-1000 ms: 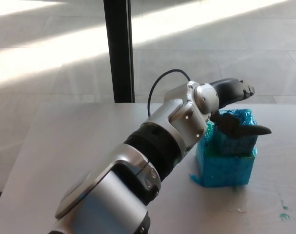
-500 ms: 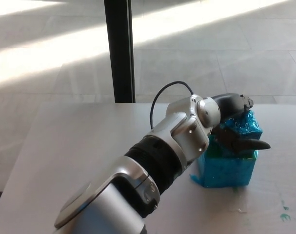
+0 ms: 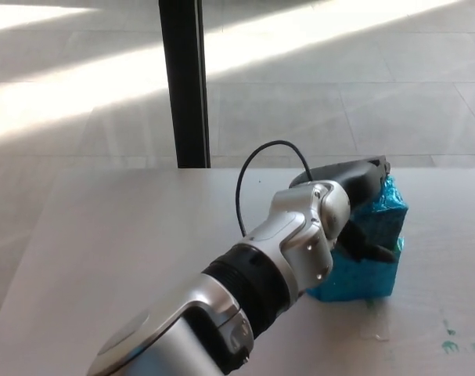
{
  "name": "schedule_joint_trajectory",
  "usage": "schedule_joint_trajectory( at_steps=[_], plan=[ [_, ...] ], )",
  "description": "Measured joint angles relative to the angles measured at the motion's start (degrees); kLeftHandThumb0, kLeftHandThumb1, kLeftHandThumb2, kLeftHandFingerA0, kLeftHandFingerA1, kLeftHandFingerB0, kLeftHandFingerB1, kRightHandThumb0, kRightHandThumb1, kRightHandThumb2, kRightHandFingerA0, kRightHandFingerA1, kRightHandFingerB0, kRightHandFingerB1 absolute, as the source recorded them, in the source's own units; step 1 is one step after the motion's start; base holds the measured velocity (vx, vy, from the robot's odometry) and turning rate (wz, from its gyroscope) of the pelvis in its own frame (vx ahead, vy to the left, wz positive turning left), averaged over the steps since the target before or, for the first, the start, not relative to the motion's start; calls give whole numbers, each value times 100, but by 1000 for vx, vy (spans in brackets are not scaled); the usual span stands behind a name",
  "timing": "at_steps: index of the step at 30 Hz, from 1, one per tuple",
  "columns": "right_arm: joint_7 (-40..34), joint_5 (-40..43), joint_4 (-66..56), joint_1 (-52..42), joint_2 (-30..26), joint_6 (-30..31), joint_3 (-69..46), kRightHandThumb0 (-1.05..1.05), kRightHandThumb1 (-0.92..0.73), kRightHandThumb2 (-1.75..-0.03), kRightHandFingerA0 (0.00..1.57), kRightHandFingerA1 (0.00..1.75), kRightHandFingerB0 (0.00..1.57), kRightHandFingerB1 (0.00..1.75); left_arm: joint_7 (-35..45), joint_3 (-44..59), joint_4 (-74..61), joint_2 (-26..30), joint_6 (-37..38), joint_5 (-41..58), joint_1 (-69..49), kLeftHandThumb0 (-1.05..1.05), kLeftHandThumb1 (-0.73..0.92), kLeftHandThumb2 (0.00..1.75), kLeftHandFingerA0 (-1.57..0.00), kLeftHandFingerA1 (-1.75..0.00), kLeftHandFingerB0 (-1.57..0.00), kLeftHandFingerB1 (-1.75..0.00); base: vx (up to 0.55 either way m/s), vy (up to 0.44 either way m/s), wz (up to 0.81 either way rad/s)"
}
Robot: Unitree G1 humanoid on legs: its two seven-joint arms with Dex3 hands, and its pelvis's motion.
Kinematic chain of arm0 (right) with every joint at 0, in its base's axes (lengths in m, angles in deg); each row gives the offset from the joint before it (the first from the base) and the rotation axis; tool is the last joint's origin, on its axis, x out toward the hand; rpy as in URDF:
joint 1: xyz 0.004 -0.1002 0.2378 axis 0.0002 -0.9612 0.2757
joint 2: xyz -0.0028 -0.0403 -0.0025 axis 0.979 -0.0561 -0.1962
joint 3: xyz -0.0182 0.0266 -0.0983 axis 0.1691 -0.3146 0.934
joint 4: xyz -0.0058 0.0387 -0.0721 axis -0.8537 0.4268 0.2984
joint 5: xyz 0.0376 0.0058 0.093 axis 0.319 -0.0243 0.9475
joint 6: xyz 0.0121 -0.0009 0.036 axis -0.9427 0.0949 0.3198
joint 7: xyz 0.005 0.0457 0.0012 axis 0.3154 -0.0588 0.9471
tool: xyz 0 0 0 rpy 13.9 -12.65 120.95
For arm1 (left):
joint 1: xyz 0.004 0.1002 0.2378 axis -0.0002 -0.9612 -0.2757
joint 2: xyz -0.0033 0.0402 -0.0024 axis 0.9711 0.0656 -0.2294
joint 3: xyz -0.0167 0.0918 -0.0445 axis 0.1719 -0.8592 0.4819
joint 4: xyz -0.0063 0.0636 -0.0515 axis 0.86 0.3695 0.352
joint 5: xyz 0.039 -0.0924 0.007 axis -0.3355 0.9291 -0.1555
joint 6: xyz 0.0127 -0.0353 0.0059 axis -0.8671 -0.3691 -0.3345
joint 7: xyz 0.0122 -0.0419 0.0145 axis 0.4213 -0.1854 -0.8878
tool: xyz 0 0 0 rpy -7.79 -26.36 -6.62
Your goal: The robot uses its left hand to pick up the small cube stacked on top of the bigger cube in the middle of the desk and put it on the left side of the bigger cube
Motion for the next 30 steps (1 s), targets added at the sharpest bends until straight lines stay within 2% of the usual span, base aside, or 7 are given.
schedule_joint_trajectory(
  at_steps=[5, 13, 17, 18, 21, 25, 30],
  plan=[
    [-9, 20, -14, -11, 1, 15, -4, -48, -56, -92, 51, 66, 41, 54, -548, -257, 282, 4, 235, -252, -29, -34, 75, 62, -71, -135, -38, -40, 0, 0, 0],
    [-19, 22, -41, -28, 3, 19, 0, -45, -71, -60, 56, 60, 49, 39, -1358, 290, 403, 33, 767, -258, -175, -37, 75, 64, -81, -132, -66, -63, 0, 0, 0],
    [-17, 26, 24, -14, 5, 1, -5, -47, -56, -93, 52, 67, 43, 55, -1700, 880, 401, 34, 1025, -79, -284, -20, 77, 65, -94, -119, -53, -49, 0, 0, 0],
    [-17, 28, 58, -6, 5, -11, -6, -43, -71, -61, 54, 62, 50, 40, -1761, 1048, 408, 34, 1098, -18, -322, -16, 71, 66, -85, -130, -75, -64, 0, 0, 0],
    [-15, 33, 68, -6, 8, -23, -23, -43, -72, -62, 54, 59, 49, 39, -1948, 1387, 451, 42, 1294, 128, -400, -14, 68, 73, -81, -110, -86, -73, 0, 0, 0],
    [-15, 33, 29, -21, 9, -25, -27, -45, -74, -61, 56, 59, 49, 38, -2136, 1617, 569, 50, 1411, 209, -438, -14, 52, 101, -83, -171, -81, -119, 0, 0, 0],
    [-16, 31, 34, -13, 8, -41, -25, -42, -73, -61, 56, 62, 51, 40, -2299, 1832, 655, 55, 1552, 344, -478, -14, 55, 99, -85, -173, -76, -123, 0, 0, 0]
  ],
)
